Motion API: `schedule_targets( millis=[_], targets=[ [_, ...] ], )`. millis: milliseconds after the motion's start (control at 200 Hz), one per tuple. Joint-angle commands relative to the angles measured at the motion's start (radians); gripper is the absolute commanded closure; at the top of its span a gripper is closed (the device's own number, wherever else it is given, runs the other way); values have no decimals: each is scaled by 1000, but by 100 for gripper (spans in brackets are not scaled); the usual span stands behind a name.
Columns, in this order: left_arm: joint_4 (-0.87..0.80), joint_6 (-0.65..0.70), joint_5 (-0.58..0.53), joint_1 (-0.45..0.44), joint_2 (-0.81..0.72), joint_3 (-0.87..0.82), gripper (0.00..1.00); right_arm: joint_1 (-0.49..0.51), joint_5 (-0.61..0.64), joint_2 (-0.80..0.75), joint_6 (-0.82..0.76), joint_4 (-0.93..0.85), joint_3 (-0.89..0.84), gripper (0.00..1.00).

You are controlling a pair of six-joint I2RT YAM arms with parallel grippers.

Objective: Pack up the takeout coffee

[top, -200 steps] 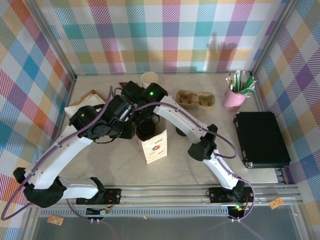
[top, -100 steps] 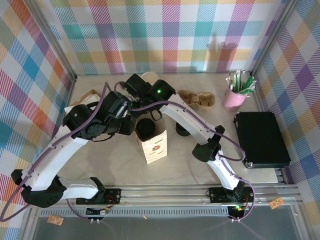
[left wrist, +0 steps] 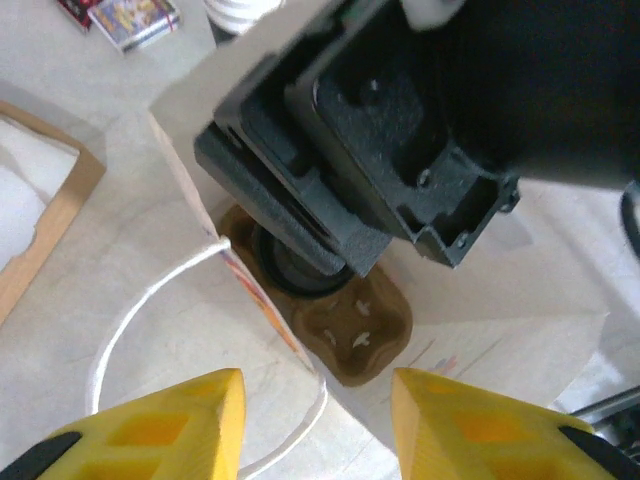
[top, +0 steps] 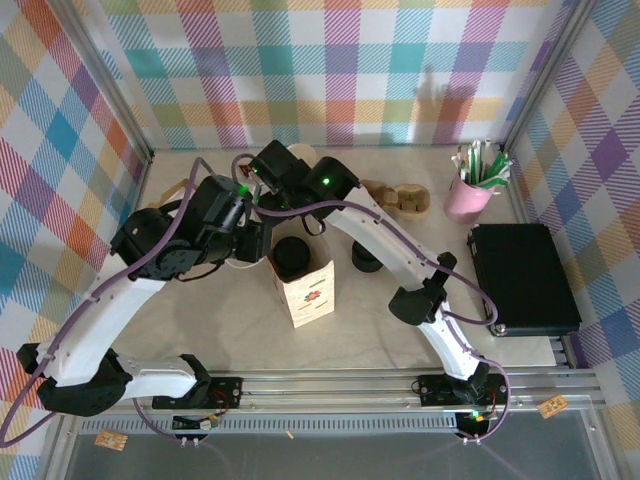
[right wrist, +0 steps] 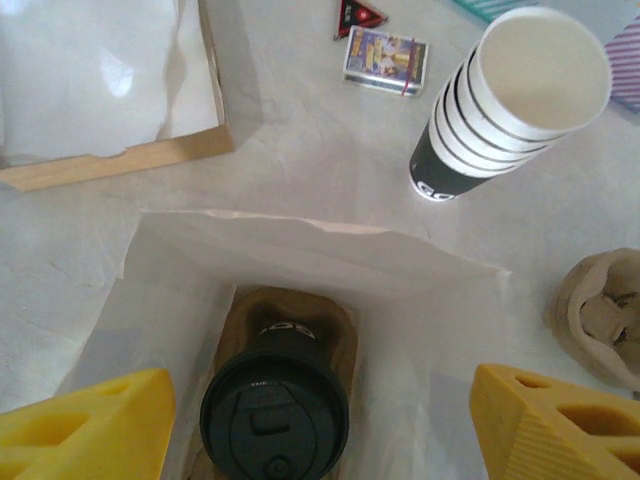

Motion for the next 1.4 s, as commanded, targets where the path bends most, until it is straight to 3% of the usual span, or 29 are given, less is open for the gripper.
schedule_targets(
  millis=[0, 255, 390, 590, 785, 855, 1065, 1245, 1395],
  targets=[
    [23, 40, -51, -14, -2, 63, 57, 4, 45, -71, -25, 51, 16, 23],
    [62, 117, -200, -14, -12, 127, 56, -5, 138, -138, -39, 122, 15, 24],
    [144, 231, -288, -14, 8, 146, 55, -53, 175, -184, -33, 152, 11, 27],
    [477, 437, -496, -7, 92, 167, 51, -279, 103, -267, -48, 258, -92, 29],
    [771, 485, -537, 36, 224, 90, 49, -560, -94, -316, -73, 403, -287, 29],
    [695, 424, -517, 62, 300, 207, 49, -622, -133, -318, -53, 393, -290, 29],
    [242, 260, -404, 122, 577, 741, 49, -771, -155, -339, -35, 252, -286, 33],
    [173, 196, -315, 122, 615, 777, 49, -906, -244, -381, 1, 254, -387, 35],
    [166, 177, -271, 128, 619, 743, 48, -952, -223, -403, -58, 214, -433, 41]
  ],
)
